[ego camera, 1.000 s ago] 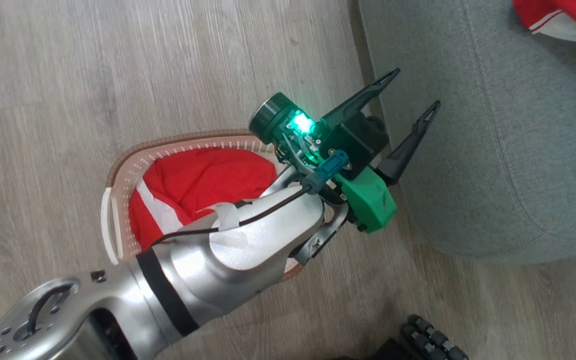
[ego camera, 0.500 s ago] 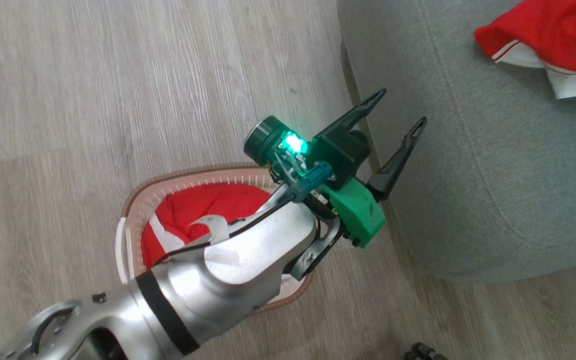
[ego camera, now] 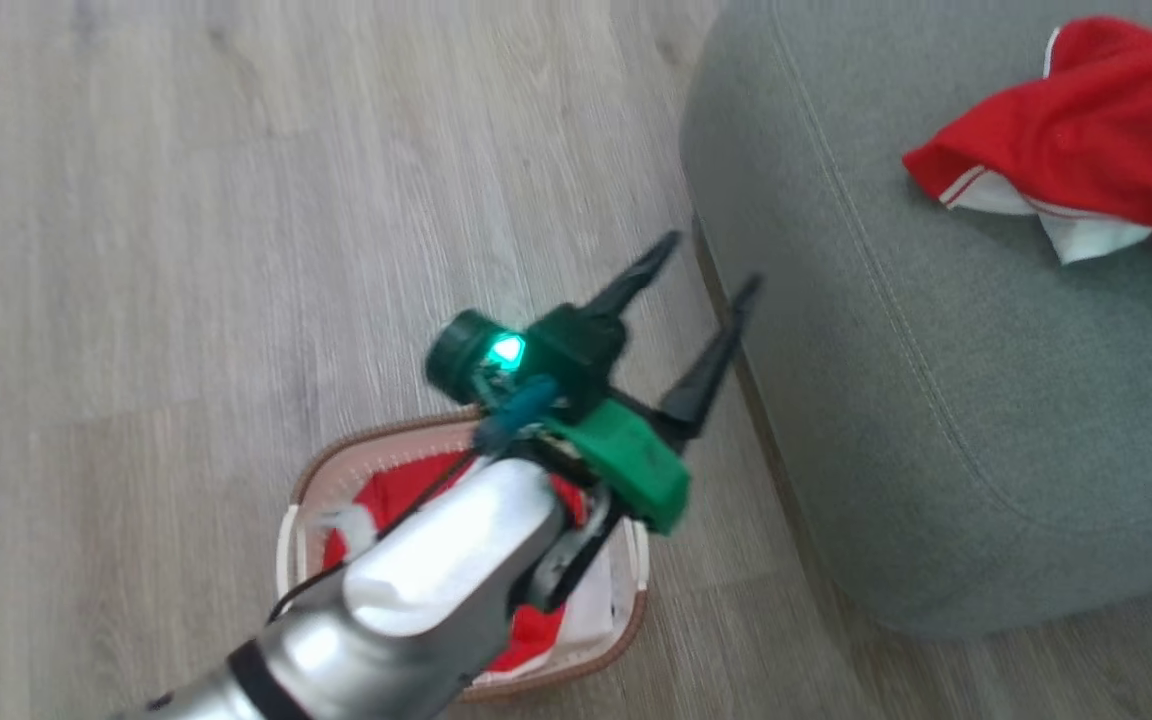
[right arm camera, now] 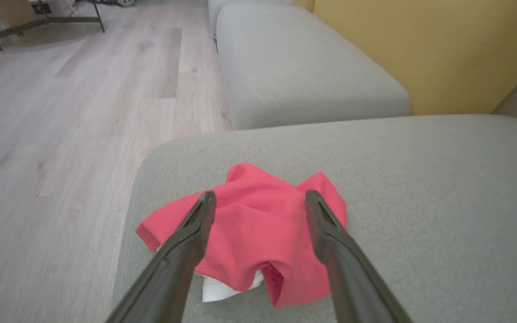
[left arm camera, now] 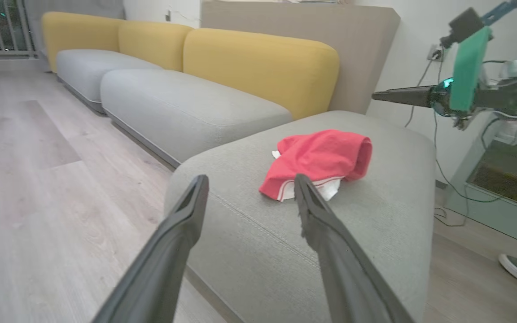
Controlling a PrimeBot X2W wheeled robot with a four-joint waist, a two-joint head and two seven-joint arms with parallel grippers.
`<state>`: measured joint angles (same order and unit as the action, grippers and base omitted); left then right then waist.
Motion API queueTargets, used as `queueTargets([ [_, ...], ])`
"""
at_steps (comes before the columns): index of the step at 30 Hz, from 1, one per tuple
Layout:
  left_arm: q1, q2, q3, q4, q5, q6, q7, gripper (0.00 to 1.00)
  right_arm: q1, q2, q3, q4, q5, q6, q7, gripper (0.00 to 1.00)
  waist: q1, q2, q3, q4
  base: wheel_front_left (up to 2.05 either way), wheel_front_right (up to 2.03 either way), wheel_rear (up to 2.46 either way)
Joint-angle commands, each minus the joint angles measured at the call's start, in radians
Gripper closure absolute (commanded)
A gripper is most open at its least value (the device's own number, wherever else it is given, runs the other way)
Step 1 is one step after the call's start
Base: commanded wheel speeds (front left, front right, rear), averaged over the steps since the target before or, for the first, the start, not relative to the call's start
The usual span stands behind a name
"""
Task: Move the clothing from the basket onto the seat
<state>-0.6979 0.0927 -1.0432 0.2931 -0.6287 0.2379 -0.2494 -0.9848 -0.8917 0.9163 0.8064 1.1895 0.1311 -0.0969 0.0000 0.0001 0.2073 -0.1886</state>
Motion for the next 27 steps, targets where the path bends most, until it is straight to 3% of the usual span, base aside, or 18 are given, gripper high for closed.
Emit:
queueTargets([
  [1,-0.013,0.018,0.051,-0.037,0.010,0.001,-0.012,0.00,0.034,-0.052,0.008,-0.019,0.001,0.000,-0.026,0.00,0.0000,-0.0001,-0.029,0.015,0.00,0.00,0.00],
  [6,0.068,0.069,0.142,-0.087,0.039,0.013,-0.012,0.00,0.058,-0.078,0.020,-0.104,0.005,0.000,-0.127,0.00,0.0000,-0.0001,-0.072,0.041,0.00,0.00,0.00],
  [12,0.147,0.106,0.218,-0.131,0.066,0.028,-0.012,0.00,0.122,-0.105,-0.033,-0.190,-0.023,0.000,-0.163,0.00,0.0000,-0.0001,-0.096,0.082,0.00,0.00,0.00],
  [18,0.217,0.132,0.281,-0.153,0.084,0.028,-0.012,0.00,0.237,-0.058,-0.277,-0.282,-0.147,0.000,-0.164,0.00,0.0000,-0.0001,-0.123,0.125,0.00,0.00,0.00],
  [19,0.217,0.132,0.281,-0.153,0.084,0.028,-0.012,0.00,0.237,-0.058,-0.277,-0.282,-0.147,0.000,-0.164,0.00,0.0000,-0.0001,-0.123,0.125,0.00,0.00,0.00],
  [27,0.303,0.151,0.362,-0.163,0.101,0.024,-0.012,0.00,0.538,0.126,-0.632,-0.426,-0.394,0.000,-0.165,0.00,0.0000,-0.0001,-0.160,0.175,0.00,0.00,0.00],
])
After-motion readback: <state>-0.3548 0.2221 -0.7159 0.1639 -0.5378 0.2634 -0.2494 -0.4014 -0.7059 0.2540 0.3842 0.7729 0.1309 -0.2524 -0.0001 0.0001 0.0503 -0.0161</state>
